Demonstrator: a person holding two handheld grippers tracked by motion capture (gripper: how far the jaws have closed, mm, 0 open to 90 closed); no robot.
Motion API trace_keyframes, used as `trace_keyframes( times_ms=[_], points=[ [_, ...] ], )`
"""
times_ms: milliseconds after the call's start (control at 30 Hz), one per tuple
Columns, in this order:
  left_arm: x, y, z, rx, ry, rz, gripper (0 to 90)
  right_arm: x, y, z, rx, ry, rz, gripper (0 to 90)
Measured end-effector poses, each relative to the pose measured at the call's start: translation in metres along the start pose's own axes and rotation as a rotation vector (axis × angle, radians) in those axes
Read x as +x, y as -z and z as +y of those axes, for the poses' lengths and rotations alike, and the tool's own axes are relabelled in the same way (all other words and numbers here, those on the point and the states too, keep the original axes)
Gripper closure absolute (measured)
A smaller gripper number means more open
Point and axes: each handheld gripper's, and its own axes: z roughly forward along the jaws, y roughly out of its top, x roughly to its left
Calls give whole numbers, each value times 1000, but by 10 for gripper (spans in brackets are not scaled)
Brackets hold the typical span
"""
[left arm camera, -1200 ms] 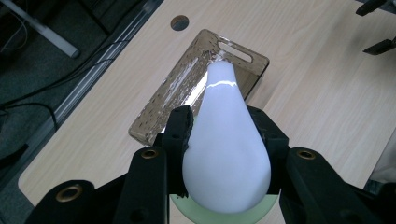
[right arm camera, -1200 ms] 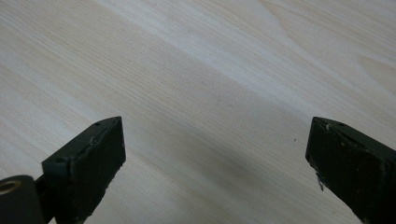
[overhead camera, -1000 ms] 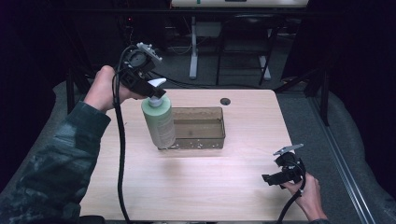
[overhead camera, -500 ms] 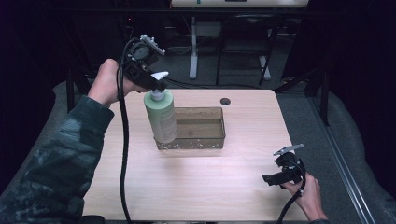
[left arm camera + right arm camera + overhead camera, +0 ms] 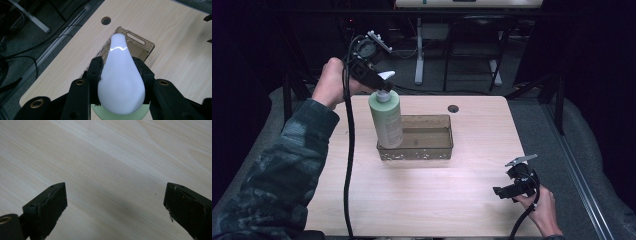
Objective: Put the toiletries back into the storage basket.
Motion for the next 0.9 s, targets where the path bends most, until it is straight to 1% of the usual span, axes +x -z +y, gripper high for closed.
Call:
trace_keyframes(
  times_ms=[33,267,300,333,400,433,467,533,600,900],
  points=[
    [1,-1,1,10,-4,-1,642,0,0,0,1,1,1,43],
    [6,-4,3,2,9,4,642,-1,0,0,-2,4,-3,44],
    [6,-4,4,6,6,5,642,-1,0,-1,-2,7,-5,44],
    [6,-4,4,0,9,11,642,-1,0,-1,-1,7,-5,44],
    [8,-5,5,7,11,9,642,-1,0,-1,-1,8,-6,44],
    [8,-5,6,2,14,13,642,-1,0,-1,0,8,-6,44],
    [9,-5,6,9,11,11,642,-1,0,-1,0,8,-7,44],
    [10,-6,7,1,14,15,642,-1,0,-1,0,8,-7,44],
    [10,-7,8,5,15,17,642,-1,0,-1,-1,9,-7,44],
    [13,-10,12,6,22,12,642,-1,1,-1,-2,9,-10,45]
  ],
)
